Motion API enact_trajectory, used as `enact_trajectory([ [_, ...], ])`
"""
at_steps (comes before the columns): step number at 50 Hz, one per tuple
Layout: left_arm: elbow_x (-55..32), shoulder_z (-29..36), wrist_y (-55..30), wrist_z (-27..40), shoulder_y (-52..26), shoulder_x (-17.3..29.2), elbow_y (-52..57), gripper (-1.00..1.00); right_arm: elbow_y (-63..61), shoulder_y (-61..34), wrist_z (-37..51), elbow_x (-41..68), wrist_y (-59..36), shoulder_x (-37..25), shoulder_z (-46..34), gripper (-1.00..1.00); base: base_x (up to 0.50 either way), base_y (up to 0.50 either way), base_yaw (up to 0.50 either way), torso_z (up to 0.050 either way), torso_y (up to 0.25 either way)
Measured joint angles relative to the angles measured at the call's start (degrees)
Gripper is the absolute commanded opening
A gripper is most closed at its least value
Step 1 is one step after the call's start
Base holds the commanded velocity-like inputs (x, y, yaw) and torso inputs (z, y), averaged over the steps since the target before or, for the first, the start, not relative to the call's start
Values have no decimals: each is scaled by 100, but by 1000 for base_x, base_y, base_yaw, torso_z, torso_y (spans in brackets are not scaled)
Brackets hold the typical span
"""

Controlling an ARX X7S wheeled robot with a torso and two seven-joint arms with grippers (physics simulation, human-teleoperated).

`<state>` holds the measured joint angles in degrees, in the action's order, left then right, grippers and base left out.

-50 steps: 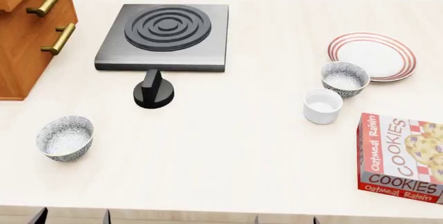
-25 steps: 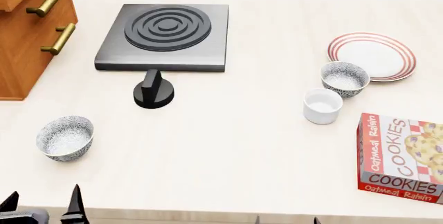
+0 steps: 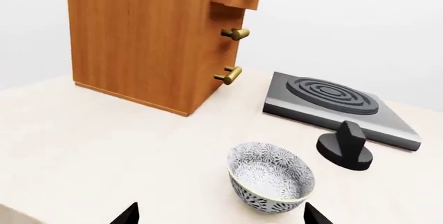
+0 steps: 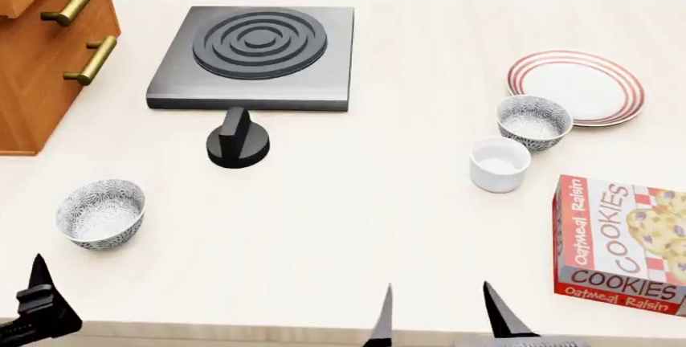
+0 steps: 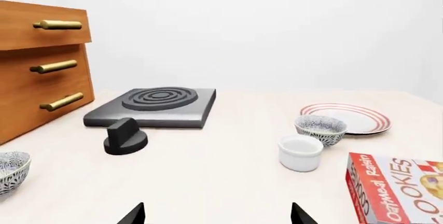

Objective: Pick the akita bowl between the plate and the ramekin and place it on the plate.

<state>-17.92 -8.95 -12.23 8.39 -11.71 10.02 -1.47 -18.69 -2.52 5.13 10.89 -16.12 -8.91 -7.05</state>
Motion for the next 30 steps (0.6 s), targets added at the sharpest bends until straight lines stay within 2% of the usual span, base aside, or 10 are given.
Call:
enact_trajectory([
  [30,-25,-242,202,251,-185,130,-598,100,-1972,-508,261,413,-1293,-429,172,100,0,0,0,0,0],
])
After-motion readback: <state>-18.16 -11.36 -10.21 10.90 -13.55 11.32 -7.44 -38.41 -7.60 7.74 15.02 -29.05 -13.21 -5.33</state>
